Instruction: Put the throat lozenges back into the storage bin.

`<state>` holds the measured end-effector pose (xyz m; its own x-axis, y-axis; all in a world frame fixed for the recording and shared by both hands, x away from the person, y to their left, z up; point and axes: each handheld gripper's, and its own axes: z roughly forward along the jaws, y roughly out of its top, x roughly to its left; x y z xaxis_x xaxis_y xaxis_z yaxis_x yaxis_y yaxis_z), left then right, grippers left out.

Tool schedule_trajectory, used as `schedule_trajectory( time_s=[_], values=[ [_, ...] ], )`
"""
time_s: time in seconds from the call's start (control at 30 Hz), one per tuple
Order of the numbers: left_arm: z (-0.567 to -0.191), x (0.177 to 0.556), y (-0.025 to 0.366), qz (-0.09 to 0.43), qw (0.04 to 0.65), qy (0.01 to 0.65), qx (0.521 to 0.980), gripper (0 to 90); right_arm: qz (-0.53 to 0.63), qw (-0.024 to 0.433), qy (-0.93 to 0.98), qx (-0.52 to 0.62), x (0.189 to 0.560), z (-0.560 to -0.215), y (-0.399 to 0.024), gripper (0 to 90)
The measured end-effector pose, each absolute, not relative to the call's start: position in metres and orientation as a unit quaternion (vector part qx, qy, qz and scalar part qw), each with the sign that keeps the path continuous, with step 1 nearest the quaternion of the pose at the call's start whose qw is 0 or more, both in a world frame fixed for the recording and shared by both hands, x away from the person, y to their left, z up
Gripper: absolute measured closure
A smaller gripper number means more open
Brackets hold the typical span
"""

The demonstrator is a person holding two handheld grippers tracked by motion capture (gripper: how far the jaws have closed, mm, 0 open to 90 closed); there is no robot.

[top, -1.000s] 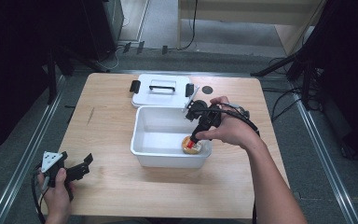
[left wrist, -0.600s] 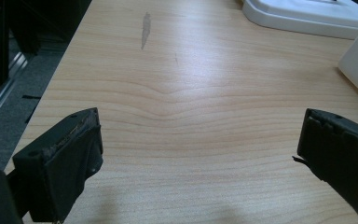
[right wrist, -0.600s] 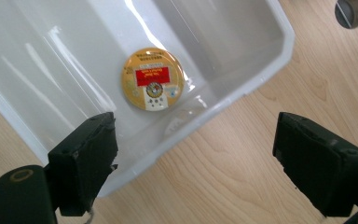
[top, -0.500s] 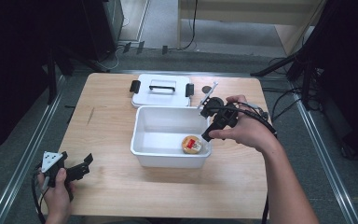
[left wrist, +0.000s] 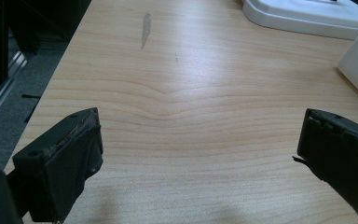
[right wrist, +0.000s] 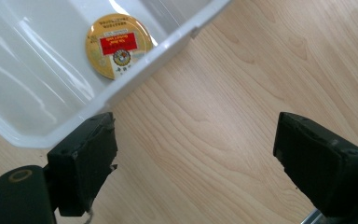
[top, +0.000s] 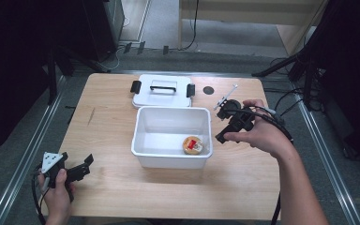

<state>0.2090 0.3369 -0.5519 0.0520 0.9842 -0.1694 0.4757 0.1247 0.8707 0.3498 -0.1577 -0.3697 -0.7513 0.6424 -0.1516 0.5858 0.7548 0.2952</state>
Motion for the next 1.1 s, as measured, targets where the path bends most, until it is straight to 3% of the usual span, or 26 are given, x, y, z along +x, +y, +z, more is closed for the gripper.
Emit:
schedule_trajectory(
  time_s=[1.1],
  values=[
    [-0.552, 0.209, 0.337, 0.302, 0.422, 0.619, 0.589, 0.4, 0.139, 0.132, 0.899, 0.394, 0.327, -0.416, -0.239, 13.8]
  ],
)
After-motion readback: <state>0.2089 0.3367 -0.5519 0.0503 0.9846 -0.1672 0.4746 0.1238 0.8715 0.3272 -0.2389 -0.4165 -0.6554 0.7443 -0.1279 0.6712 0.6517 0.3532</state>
